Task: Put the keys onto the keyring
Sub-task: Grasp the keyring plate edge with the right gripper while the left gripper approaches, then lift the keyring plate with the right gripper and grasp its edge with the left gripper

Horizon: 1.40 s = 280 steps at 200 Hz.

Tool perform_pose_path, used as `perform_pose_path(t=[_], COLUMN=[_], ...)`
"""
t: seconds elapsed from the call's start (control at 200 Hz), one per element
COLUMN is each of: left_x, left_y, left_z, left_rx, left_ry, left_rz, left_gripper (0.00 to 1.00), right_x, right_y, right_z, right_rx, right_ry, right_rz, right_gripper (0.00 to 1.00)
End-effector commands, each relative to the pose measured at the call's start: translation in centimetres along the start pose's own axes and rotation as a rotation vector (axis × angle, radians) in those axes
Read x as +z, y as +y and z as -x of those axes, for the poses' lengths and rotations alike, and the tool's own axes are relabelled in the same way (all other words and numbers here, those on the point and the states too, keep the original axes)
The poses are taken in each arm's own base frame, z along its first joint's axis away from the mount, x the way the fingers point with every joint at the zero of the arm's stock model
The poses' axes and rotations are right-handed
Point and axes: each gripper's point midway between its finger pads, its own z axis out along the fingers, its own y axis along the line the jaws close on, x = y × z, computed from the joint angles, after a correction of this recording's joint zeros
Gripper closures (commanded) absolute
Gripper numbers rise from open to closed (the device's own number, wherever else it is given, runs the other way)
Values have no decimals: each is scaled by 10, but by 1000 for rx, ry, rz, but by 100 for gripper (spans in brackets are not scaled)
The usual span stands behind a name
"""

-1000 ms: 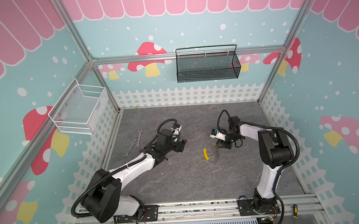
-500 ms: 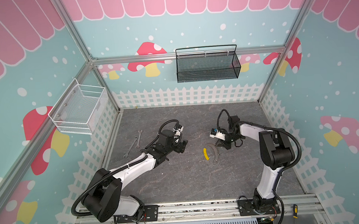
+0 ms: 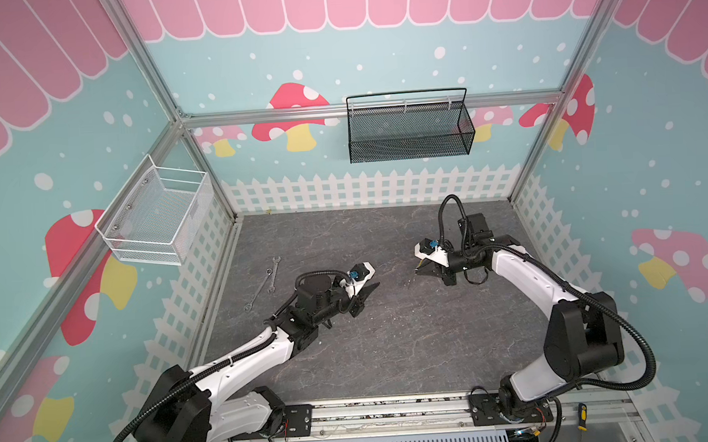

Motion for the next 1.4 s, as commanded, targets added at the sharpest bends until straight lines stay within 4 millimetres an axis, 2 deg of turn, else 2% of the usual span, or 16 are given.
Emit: perform_pose_path(t=[0.0,0.195,0.33,0.49,0.695,1.06,1.396], left_x=[-1,2,0,1,5,8,14], left_y=[-16,-30,-37,-38,-36,-46,-37], left_z=[39,60,60,58,63,72,80], left_rx=[109,194,234,271,318,339,297], left_ry=[-81,-104,-87,-69,-56,-88,-108], left_rz=[-106,-172,-183,-160,-130,-153,-99], left_gripper=[74,76,79,80,80,81,81], right_x=[-4,-15,-26,-32,-31,-30,-29], right_y=[26,40,52,63,71,78,84], right_z=[27,61,85,102,105,112,109], right_rx=[-21,-139,-221,-293,-330,-399,-455], right_ry=[-101,-165,-232,-266,-266,-297,-306], right_rz=[77,75,76,61,65,64,61], right_gripper=[100,100,100,100,100,100,100])
